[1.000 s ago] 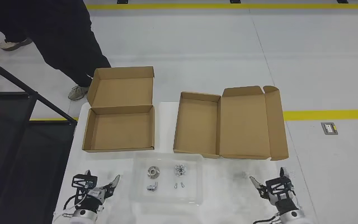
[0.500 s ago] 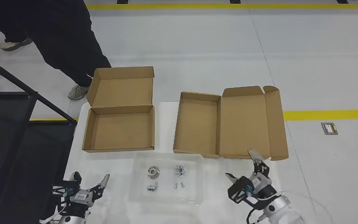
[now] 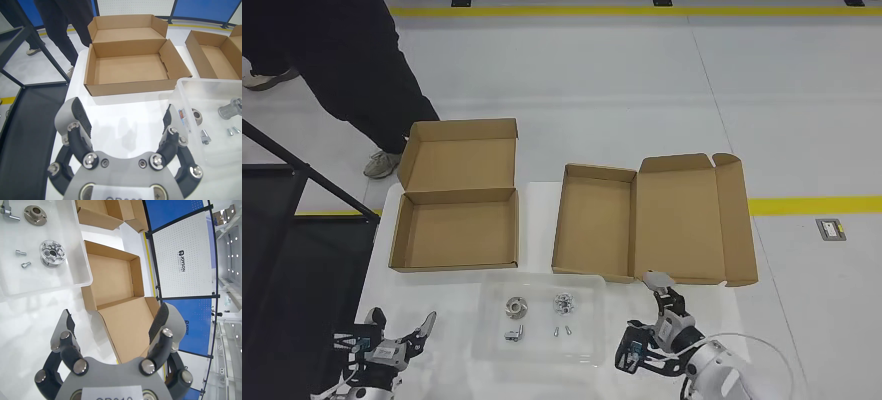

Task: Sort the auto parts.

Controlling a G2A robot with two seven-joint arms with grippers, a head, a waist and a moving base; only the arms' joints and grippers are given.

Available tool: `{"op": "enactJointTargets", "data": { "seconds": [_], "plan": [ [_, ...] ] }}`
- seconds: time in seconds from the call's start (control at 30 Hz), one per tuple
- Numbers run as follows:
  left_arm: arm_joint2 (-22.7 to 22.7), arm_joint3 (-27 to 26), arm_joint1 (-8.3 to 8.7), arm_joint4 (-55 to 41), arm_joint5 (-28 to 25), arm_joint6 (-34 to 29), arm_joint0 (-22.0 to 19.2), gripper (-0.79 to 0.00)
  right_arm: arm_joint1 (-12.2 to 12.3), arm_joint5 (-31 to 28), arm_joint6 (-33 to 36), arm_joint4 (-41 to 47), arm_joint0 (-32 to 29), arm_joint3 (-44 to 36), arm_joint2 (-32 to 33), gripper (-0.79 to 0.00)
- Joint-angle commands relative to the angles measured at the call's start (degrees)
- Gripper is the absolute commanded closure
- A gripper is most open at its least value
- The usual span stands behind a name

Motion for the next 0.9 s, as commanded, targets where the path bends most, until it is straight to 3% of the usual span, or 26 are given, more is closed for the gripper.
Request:
{"op": "enactJointTargets", "data": {
  "seconds": [0.0,0.07,0.2,0.53,0.87],
  "plan": [
    [0.00,0.00,0.00,0.00,0.00,0.00,0.00,-0.785,-0.01,0.20,-0.48,0.09,0.03,-0.30,-0.12,-0.785],
    [0.25,-0.13,-0.02,0.10,-0.71,-0.06,-0.28,-0.785,0.13,0.07,-3.68,-1.85,0.35,-0.63,-1.43,-0.785],
    [0.30,0.27,-0.10,0.57,-1.01,-0.05,-1.19,-0.785,0.16,-6.08,-1.86,-6.78,3.61,-1.89,-4.92,-0.785],
    [-3.68,2.72,-0.38,-5.93,-0.68,-0.61,-2.27,-0.785,-1.46,-28.44,3.33,-15.56,19.67,-1.38,-20.10,-0.785],
    [-4.11,2.98,-0.40,-5.92,-0.40,-0.94,-2.25,-0.785,-4.78,-29.35,9.51,-6.59,36.59,14.05,-34.36,-0.785]
  ]
}}
